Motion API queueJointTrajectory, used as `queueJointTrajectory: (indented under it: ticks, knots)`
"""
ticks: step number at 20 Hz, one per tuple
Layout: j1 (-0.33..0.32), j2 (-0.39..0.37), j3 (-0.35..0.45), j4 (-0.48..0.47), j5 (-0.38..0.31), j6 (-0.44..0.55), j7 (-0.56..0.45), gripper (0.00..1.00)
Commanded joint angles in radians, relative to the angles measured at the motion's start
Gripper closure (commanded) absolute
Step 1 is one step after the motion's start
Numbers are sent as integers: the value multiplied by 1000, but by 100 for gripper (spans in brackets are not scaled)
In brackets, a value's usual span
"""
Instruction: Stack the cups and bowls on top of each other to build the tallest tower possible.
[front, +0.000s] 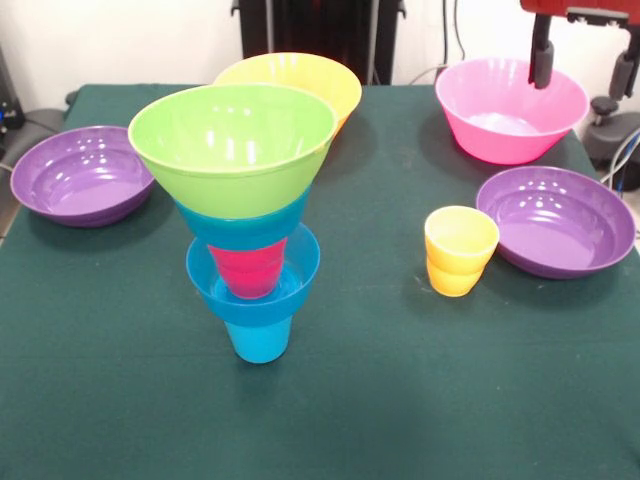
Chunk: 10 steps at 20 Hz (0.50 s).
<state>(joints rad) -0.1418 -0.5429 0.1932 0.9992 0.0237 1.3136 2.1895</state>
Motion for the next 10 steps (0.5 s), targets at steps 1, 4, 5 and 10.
queueJointTrajectory:
  ticks: [1, 4, 5, 10]
  knots:
    - [14, -24, -58, 270, -34, -179, 145, 0]
    - [17, -25, -70, 286, -29, -210, 137, 0]
    - [17, -24, -73, 288, -29, -210, 132, 0]
    - [18, -49, -90, 349, -26, -261, 106, 0]
